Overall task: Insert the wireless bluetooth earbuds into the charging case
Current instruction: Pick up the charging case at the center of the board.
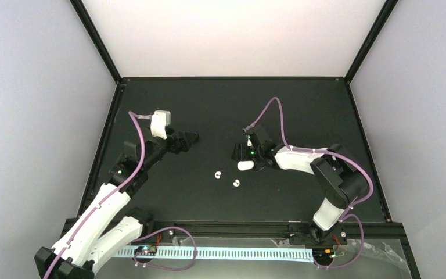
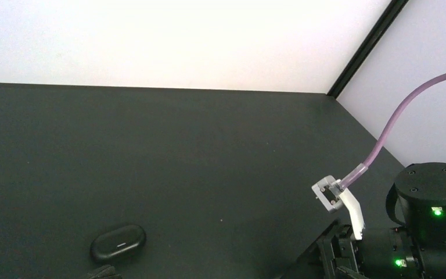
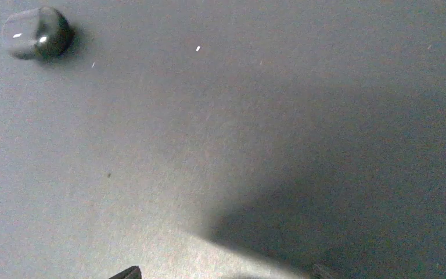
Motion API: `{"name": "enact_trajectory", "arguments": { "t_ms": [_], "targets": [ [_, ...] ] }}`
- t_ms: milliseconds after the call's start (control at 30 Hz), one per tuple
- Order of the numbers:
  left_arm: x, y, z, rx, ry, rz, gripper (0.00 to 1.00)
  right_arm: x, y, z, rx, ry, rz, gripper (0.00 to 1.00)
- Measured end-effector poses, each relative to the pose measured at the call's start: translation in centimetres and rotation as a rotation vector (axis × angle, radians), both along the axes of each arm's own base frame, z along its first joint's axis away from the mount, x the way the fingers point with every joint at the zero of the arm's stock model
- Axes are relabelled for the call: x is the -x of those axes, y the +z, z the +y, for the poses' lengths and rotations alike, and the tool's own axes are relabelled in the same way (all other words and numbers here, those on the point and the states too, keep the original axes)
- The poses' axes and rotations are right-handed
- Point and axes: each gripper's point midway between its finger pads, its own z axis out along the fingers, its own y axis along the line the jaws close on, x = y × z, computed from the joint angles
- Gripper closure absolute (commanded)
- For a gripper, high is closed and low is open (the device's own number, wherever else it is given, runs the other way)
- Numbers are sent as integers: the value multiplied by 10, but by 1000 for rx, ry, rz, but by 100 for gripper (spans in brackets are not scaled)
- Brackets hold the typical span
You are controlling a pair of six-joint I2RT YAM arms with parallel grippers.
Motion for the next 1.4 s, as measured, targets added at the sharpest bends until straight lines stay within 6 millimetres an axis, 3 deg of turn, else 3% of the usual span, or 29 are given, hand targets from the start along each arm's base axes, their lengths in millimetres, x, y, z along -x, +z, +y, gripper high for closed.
{"name": "enact_trajectory", "arguments": {
  "t_ms": [467, 667, 967, 1267, 1400],
  "targets": [
    [1, -2, -6, -1, -37, 7, 1, 45, 3, -10, -39, 81, 61, 26],
    [1, -4, -7, -2, -42, 11, 1, 48, 9, -14, 16, 98, 35, 32],
    [1, -4, -8, -2, -46, 11, 1, 45, -3, -19, 183, 136, 19, 37],
    [1, -4, -9, -1, -50, 12, 1, 49, -11, -15, 234, 188, 19, 47],
    [2, -4, -9, -1, -54, 12, 1, 52, -12, -12, 247, 207, 10, 47]
  ]
}}
